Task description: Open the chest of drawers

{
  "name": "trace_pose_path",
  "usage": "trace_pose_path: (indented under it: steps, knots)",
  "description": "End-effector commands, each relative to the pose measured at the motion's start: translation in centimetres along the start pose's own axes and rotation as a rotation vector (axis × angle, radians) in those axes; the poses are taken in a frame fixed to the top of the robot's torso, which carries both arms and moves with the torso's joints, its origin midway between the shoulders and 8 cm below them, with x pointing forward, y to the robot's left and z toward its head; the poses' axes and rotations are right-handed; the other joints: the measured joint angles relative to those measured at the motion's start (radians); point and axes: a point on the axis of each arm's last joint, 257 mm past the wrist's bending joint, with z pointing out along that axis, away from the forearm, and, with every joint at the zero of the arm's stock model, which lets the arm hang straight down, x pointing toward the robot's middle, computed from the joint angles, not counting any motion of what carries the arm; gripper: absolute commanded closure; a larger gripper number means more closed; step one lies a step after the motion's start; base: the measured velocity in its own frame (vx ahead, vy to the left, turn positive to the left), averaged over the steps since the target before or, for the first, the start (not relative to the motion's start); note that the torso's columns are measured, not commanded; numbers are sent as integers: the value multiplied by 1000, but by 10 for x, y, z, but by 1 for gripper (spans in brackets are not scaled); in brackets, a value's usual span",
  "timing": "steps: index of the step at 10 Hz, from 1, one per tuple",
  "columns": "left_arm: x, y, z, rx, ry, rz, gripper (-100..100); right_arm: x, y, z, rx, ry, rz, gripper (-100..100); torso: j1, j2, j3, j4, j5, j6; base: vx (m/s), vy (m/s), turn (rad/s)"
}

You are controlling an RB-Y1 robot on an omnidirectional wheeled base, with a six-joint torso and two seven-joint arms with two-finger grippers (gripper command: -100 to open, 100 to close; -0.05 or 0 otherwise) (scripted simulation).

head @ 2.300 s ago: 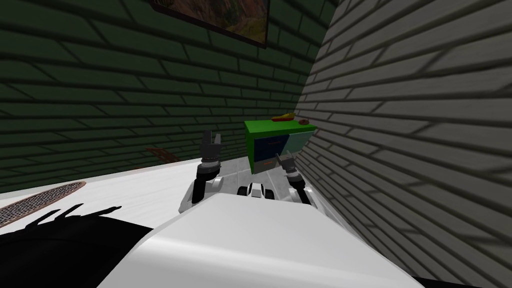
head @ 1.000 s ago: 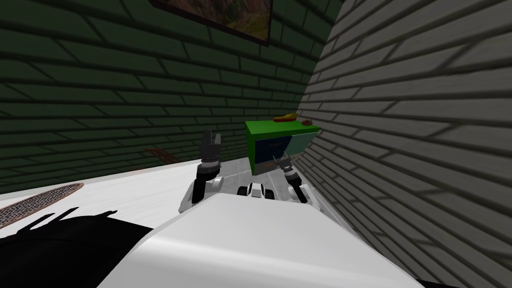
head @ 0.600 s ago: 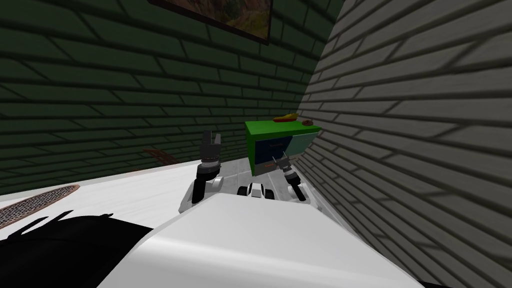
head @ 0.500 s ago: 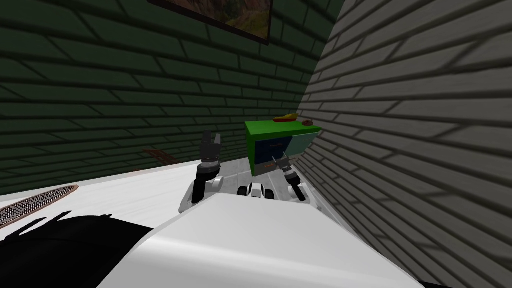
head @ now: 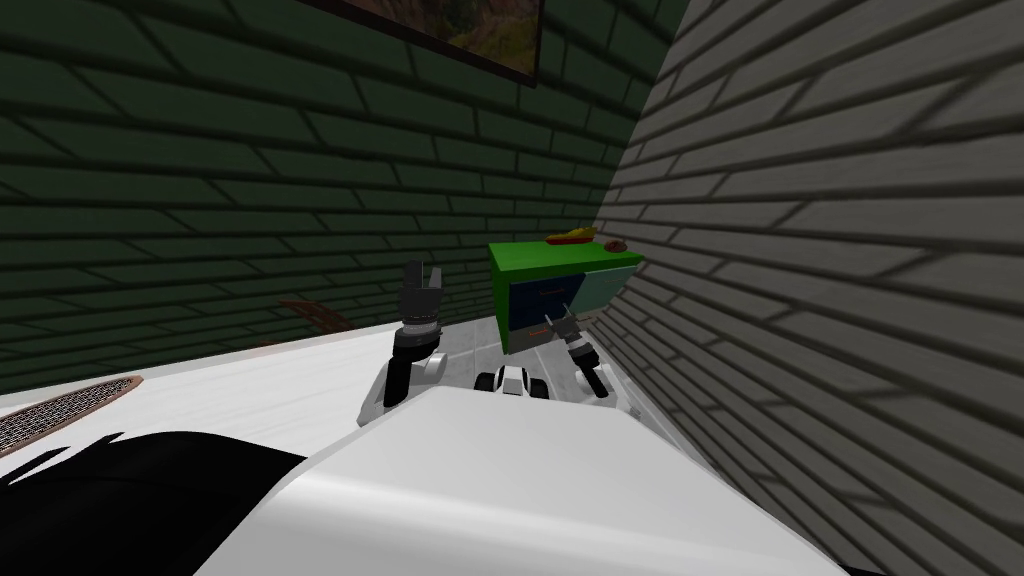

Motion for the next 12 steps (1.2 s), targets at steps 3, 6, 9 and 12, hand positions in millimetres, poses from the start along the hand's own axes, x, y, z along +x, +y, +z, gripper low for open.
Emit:
trace_pose_path:
  steps: [3, 6, 9, 12]
  knots:
    - [0, 0, 0, 0, 0, 0, 0, 14, 10, 4, -32, 17, -174, -100, 0, 0, 0, 0, 0, 0, 39, -11, -12]
    - [0, 0, 0, 0, 0, 0, 0, 19, 14, 6, -45, 23, -254, -100, 0, 0, 0, 0, 0, 0, 27, -8, -11]
    - [0, 0, 0, 0, 0, 0, 0, 29, 23, 11, -66, 33, -366, -100, 0, 0, 0, 0, 0, 0, 41, -17, -20]
    - [0, 0, 0, 0, 0, 0, 0, 33, 27, 14, -74, 36, -440, -100, 0, 0, 0, 0, 0, 0, 36, -15, -15]
